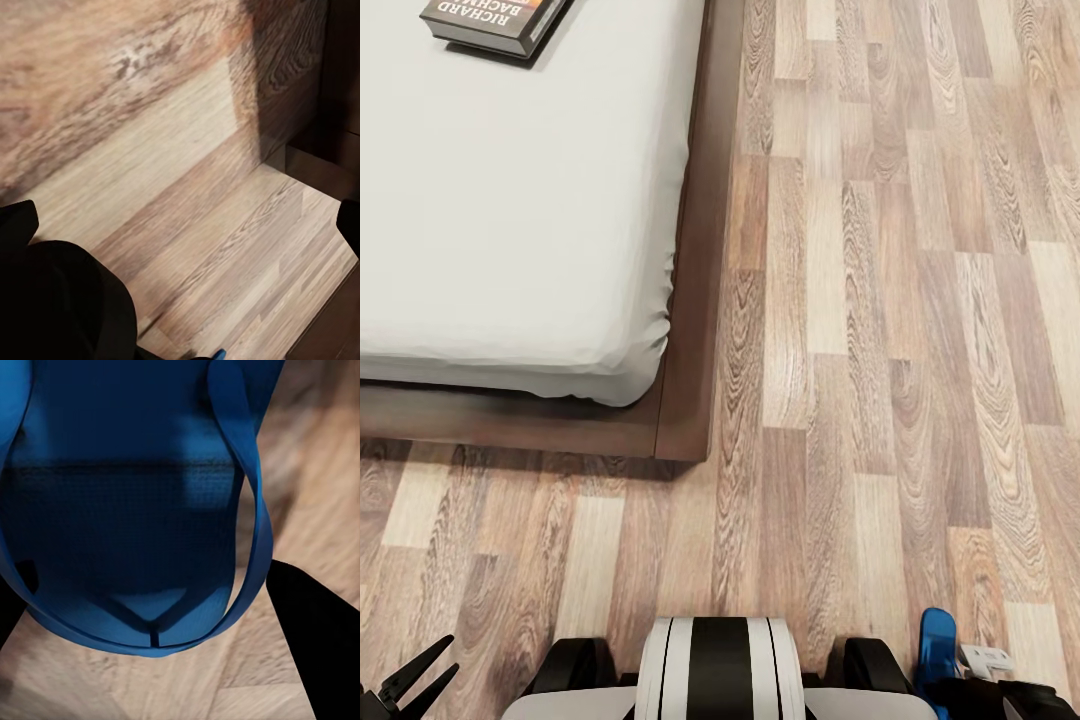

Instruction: In the bedroom, move the book from the bed onto either nightstand, and place the two sandals side by side next to the bed.

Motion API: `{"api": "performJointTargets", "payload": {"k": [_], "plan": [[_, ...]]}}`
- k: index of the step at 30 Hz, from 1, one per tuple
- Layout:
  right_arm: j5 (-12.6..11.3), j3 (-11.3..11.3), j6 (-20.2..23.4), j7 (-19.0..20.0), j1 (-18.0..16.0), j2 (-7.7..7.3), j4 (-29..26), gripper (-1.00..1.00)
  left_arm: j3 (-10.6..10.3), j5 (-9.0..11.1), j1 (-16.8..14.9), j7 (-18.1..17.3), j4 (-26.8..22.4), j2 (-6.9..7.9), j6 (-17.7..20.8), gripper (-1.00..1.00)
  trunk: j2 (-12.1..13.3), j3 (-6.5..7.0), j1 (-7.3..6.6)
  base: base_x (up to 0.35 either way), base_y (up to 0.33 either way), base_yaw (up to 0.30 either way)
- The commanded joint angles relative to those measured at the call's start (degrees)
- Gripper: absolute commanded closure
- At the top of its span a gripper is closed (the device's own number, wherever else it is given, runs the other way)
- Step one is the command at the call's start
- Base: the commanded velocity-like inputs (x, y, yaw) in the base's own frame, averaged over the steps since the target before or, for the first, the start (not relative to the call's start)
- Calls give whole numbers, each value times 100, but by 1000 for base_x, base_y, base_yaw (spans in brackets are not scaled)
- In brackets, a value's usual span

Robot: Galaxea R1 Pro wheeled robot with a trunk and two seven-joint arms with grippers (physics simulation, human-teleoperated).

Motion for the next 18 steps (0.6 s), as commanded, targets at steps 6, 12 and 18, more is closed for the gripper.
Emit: {"api": "performJointTargets", "payload": {"k": [6, 12, 18], "plan": [[-68, -28, 45, 5, -3, 4, -14, 100, -5, 33, 3, 3, 0, 1, 49, -100, -1, -2, 0, 0, 0, 0], [-68, -28, 47, 5, -1, 8, -12, 100, -4, 27, 3, 3, 1, 1, 48, -100, -1, -2, 0, 0, 0, 0], [-68, -28, 47, -2, -1, 9, -12, 100, 2, 23, 3, 3, 8, 1, 47, -100, 4, 87, -11, 0, 0, 0]]}}
